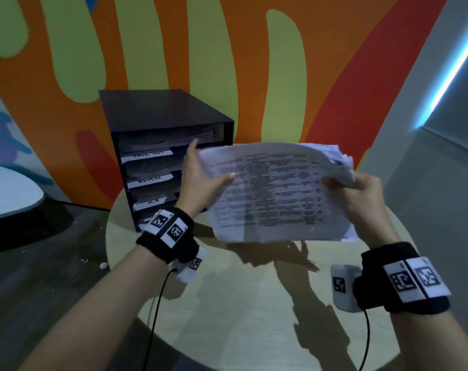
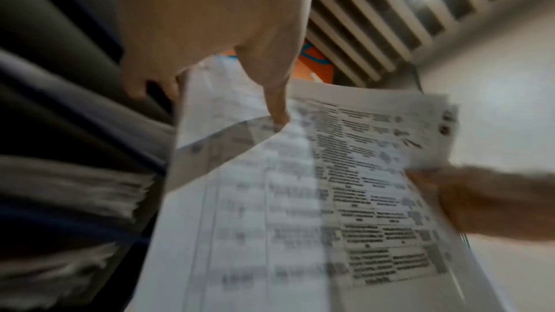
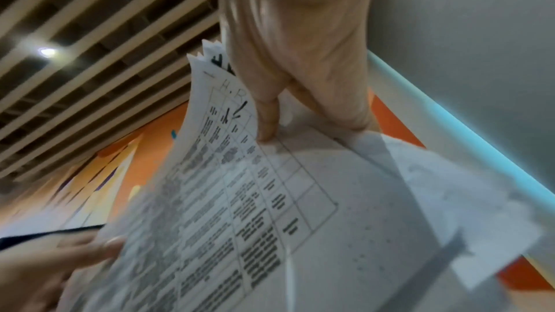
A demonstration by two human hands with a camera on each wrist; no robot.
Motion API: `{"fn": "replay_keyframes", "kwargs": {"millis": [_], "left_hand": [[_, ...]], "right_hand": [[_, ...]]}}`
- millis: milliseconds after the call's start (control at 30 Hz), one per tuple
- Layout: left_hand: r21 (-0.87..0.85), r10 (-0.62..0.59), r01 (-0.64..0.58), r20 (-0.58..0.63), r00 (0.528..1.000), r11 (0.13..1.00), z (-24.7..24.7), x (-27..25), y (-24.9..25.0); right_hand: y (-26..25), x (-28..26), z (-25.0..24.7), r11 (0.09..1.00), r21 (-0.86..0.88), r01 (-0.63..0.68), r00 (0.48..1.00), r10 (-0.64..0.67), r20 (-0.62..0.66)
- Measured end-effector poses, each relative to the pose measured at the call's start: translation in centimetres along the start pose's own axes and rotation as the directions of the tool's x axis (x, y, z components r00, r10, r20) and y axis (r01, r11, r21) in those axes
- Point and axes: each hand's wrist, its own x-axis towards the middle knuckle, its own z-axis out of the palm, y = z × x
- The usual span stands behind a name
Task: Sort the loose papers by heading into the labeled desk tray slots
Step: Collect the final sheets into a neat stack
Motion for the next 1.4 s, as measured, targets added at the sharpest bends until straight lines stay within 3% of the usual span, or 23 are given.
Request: {"fn": "replay_keyframes", "kwargs": {"millis": [67,167,267,333,500,633,733,867,1000,1067,1133,1267,1333,1400], "left_hand": [[-0.266,-0.097,0.107,0.052,0.994,0.958,-0.6,-0.5,-0.8],[-0.384,-0.112,0.151,0.122,0.986,0.911,-0.7,-1.0,-0.8],[-0.264,-0.030,0.051,0.081,0.996,0.963,-0.3,-1.1,-0.9],[-0.270,-0.004,0.025,0.077,0.997,0.962,-0.2,-1.3,-1.4],[-0.293,-0.182,0.220,0.152,0.972,0.931,0.6,-2.0,-3.9],[-0.170,-0.231,0.257,0.157,0.960,0.951,1.5,-2.1,-5.3],[-0.203,-0.173,0.200,0.142,0.975,0.959,1.0,-1.7,-4.6],[-0.219,-0.133,0.156,0.114,0.985,0.963,-0.3,-0.9,-4.8],[-0.038,-0.133,0.149,0.280,0.951,0.988,-0.8,-1.3,-6.1],[0.155,-0.174,0.136,0.265,0.948,0.978,-1.2,-1.5,-6.4],[0.418,-0.161,0.060,0.212,0.964,0.907,-2.1,-1.5,-7.0],[0.758,-0.112,-0.067,0.182,0.977,0.648,-5.1,-1.6,-8.8],[0.859,-0.157,-0.062,0.163,0.974,0.509,-6.6,-1.9,-9.8],[0.906,-0.193,-0.058,0.151,0.969,0.419,-7.6,-2.3,-10.5]], "right_hand": [[0.2,-0.4,-0.3,0.993,0.112,-0.037,0.999,0.038,-0.013],[0.9,-0.8,-0.1,0.971,0.223,-0.084,0.996,0.084,0.006],[2.5,-1.2,0.6,0.948,0.279,-0.153,0.988,0.152,0.024],[3.8,-1.7,1.0,0.941,0.284,-0.185,0.983,0.181,0.040],[6.7,-3.1,2.4,0.928,0.208,-0.311,0.949,0.290,0.123],[7.8,-3.1,3.6,0.924,0.092,-0.372,0.927,0.364,0.091],[7.6,-2.5,3.5,0.937,0.064,-0.342,0.940,0.340,0.035],[6.6,-2.4,2.9,0.931,0.178,-0.317,0.948,0.305,0.091],[6.8,-2.5,3.4,0.933,0.033,-0.358,0.918,0.345,0.196],[6.7,-2.6,3.7,0.935,0.004,-0.354,0.922,0.348,0.169],[6.4,-2.6,3.5,0.935,0.021,-0.354,0.925,0.346,0.157],[7.3,-3.1,2.6,0.871,0.175,-0.458,0.886,0.432,0.166],[8.3,-4.0,2.3,0.780,0.261,-0.568,0.820,0.511,0.257],[9.0,-4.8,2.1,0.667,0.263,-0.697,0.711,0.596,0.373]]}}
